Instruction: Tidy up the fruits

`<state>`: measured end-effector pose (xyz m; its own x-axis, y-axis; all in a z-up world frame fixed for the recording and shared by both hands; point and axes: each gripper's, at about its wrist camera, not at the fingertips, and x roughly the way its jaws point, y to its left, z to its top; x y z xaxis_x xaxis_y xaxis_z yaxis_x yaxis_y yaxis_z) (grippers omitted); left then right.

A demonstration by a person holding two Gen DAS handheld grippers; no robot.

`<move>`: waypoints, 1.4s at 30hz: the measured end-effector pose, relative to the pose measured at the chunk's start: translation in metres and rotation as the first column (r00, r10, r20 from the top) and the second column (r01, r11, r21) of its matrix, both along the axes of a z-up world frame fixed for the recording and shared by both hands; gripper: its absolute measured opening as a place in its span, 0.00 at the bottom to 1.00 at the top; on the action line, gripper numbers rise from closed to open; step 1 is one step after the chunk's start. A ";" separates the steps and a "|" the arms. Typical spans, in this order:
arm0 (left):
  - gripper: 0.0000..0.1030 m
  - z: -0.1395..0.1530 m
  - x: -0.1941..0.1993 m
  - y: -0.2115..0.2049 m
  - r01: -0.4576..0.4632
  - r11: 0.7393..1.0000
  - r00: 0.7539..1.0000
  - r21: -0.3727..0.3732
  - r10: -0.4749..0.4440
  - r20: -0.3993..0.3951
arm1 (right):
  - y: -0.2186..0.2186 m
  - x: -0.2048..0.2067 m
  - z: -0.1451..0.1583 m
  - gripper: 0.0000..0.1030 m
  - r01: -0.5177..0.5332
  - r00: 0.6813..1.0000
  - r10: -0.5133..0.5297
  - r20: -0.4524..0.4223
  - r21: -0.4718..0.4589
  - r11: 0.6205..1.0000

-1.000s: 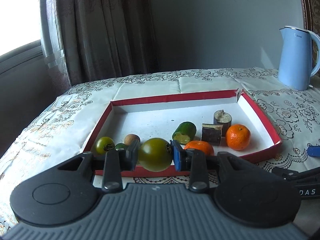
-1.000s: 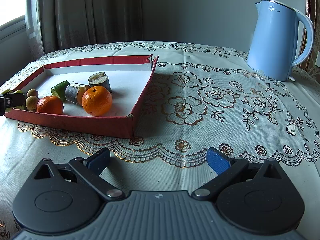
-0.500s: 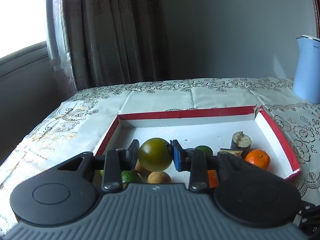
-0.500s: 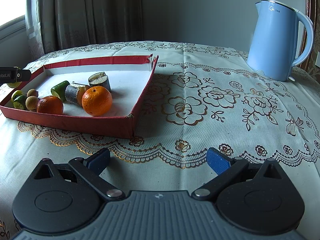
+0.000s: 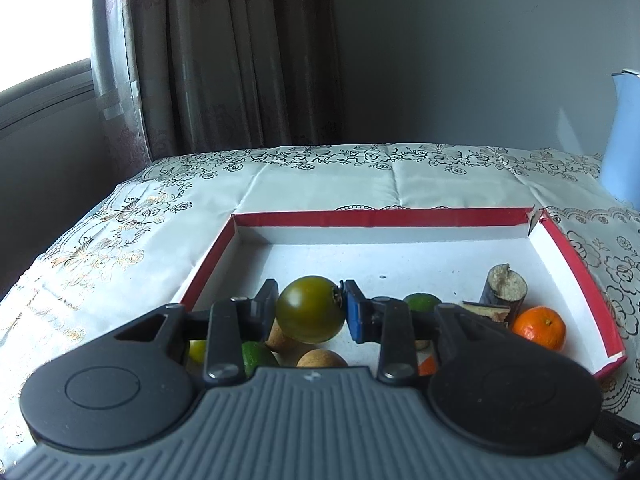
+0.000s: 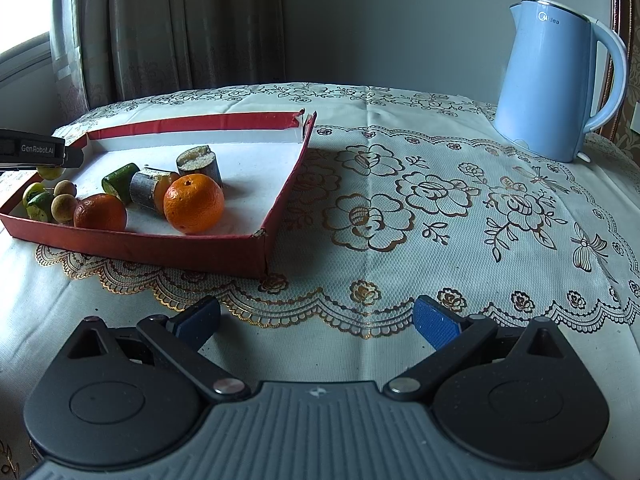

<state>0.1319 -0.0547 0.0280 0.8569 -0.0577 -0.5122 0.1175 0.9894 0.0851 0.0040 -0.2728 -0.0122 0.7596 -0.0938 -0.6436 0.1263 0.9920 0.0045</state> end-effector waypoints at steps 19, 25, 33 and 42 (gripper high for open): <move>1.00 0.008 -0.029 0.010 -0.017 1.000 0.995 0.010 0.016 0.094 | -0.003 0.001 0.002 1.00 0.001 1.000 -0.001 0.010 0.022 1.000; 1.00 -0.001 -0.049 0.026 0.041 0.999 0.998 -0.013 -0.041 0.057 | -0.003 0.001 0.002 1.00 0.001 1.000 -0.001 0.010 0.022 1.000; 1.00 -0.008 -0.087 0.036 0.018 0.999 0.998 -0.035 -0.015 0.066 | -0.011 -0.004 0.004 1.00 0.002 0.999 -0.007 0.054 0.076 0.997; 1.00 0.008 -0.114 0.036 -0.020 0.999 0.994 -0.041 0.025 0.102 | 0.031 -0.037 0.025 1.00 0.022 0.960 0.005 0.279 -0.094 0.995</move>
